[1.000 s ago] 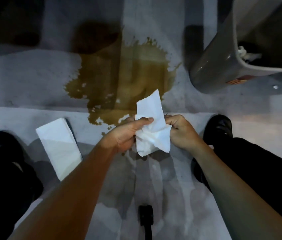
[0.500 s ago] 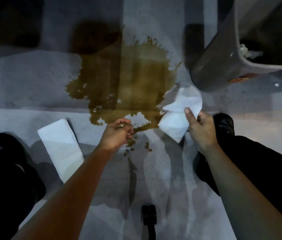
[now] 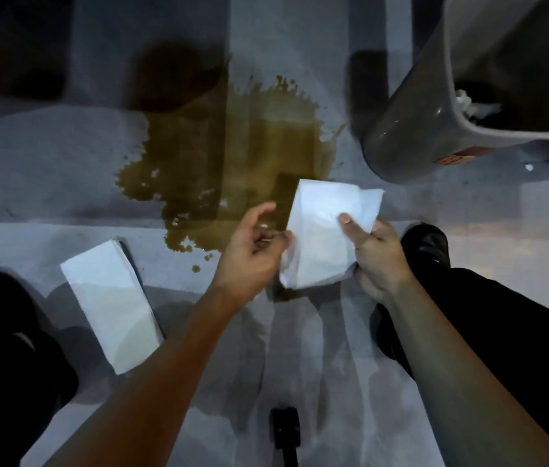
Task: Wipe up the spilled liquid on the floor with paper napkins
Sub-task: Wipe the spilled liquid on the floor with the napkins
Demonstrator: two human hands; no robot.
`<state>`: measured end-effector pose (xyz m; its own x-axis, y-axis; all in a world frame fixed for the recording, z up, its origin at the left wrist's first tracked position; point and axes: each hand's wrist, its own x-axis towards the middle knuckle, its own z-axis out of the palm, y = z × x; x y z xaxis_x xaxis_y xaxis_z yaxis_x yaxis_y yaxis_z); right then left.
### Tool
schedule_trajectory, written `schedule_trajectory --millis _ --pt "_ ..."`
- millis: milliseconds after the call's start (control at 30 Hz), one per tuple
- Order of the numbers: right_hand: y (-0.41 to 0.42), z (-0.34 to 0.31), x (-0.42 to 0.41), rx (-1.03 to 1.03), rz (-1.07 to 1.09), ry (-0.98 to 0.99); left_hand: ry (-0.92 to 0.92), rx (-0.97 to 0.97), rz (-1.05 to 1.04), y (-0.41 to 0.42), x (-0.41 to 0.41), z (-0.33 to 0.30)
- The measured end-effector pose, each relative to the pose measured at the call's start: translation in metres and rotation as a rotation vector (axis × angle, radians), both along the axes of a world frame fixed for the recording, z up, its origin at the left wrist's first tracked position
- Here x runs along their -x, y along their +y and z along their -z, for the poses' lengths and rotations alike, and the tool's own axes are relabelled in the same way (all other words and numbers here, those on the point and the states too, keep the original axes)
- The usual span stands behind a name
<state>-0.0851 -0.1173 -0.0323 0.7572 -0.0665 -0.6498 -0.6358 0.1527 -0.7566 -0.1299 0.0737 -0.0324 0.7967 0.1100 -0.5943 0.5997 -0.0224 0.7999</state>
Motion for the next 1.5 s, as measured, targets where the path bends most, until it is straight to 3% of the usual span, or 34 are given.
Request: schedule_trajectory --millis 133,233,400,500,567,667,767,833,900,1033,1133,1333,1500 --pt "0.015 -0.023 0.007 -0.228 -0.104 0.155 -0.154 0.154 0.112 -0.002 -0.011 -0.021" --pt "0.025 -0.035 0.004 -0.254 -0.164 0.084 -0.348 0.101 0.137 0.007 -0.017 -0.031" --pt "0.032 -0.040 -0.008 0.108 -0.234 -0.274 -0.266 -0.178 0.188 0.025 -0.031 -0.041" --pt "0.030 -0.045 -0.014 0.235 -0.626 -0.394 -0.248 -0.336 0.269 0.031 -0.038 -0.046" --pt "0.038 -0.045 -0.017 0.439 -0.832 -0.405 -0.261 -0.366 0.295 0.031 -0.041 -0.049" --pt "0.048 -0.041 -0.017 0.740 -0.791 -0.458 -0.216 -0.354 0.324 0.030 -0.046 -0.047" --pt "0.045 -0.037 -0.017 0.976 -0.909 -0.582 -0.237 -0.406 0.350 0.033 -0.050 -0.041" --pt "0.032 -0.030 -0.021 0.930 -0.893 -0.601 -0.247 -0.434 0.350 0.038 -0.050 -0.036" --pt "0.013 -0.024 -0.025 0.901 -0.721 -0.662 -0.224 -0.449 0.309 0.049 -0.050 -0.028" --pt "-0.030 -0.006 -0.021 1.105 -0.444 -0.696 -0.227 -0.399 0.225 0.071 -0.045 -0.004" --pt "-0.046 0.034 -0.010 1.125 -0.519 -0.693 -0.222 -0.382 0.202 0.078 -0.035 0.013" --pt "-0.016 0.135 0.046 1.020 -0.908 -0.366 -0.148 -0.336 0.105 0.097 -0.009 0.045" --pt "0.053 0.149 0.049 0.979 -0.724 -0.308 -0.130 -0.397 0.153 0.123 0.007 0.056"
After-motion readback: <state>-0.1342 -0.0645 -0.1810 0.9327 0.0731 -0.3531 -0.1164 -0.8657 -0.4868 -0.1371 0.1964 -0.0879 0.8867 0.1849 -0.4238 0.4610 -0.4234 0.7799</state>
